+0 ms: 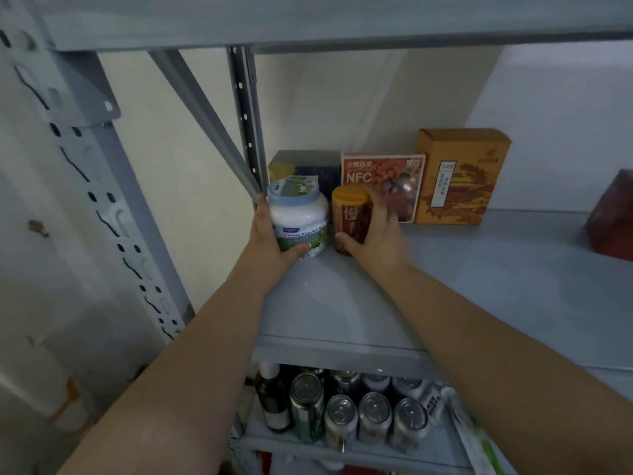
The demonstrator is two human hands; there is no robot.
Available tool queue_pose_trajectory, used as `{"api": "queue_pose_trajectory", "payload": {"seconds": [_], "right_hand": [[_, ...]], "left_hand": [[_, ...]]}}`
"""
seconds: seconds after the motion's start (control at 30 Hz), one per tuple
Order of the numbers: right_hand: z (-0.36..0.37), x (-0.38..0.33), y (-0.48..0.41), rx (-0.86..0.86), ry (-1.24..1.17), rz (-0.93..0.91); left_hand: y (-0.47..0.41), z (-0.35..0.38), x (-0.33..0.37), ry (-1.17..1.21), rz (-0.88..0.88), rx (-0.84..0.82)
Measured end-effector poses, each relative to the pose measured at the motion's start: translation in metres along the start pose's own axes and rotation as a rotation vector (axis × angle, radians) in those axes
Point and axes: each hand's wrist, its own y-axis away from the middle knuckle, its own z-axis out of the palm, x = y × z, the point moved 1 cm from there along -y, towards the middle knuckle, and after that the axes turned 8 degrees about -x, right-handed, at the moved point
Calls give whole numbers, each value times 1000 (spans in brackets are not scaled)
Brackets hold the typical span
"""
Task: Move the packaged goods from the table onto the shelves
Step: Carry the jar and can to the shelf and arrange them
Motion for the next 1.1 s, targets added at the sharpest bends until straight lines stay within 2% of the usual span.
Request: {"api": "queue_pose_trajectory", "payload": {"seconds": [0.13,0.2,0.3,0.4,0.53,0.8,0.93,1.1], "right_hand": [[-7,-2,7,-30,36,-1],[-13,-4,14,-63,87,-13],[-26,-2,28,-56,212,-45],[-50,7,47,-38,400,-108],[-102,26,102,21,556,-161],[-264,110,294,26,770,147],[-343,153,418,56,850,357],[-417,185,572,143,901,621]], "left_hand": [[6,-1,9,-92,-27,1],[15,-4,21,-260,-46,88],[32,-7,49,-533,159,211],[47,11,84,-693,364,121],[75,67,145,-769,531,-3],[165,244,287,-617,726,-271],[236,335,361,-562,802,-462],[338,439,447,-493,985,-655]]}}
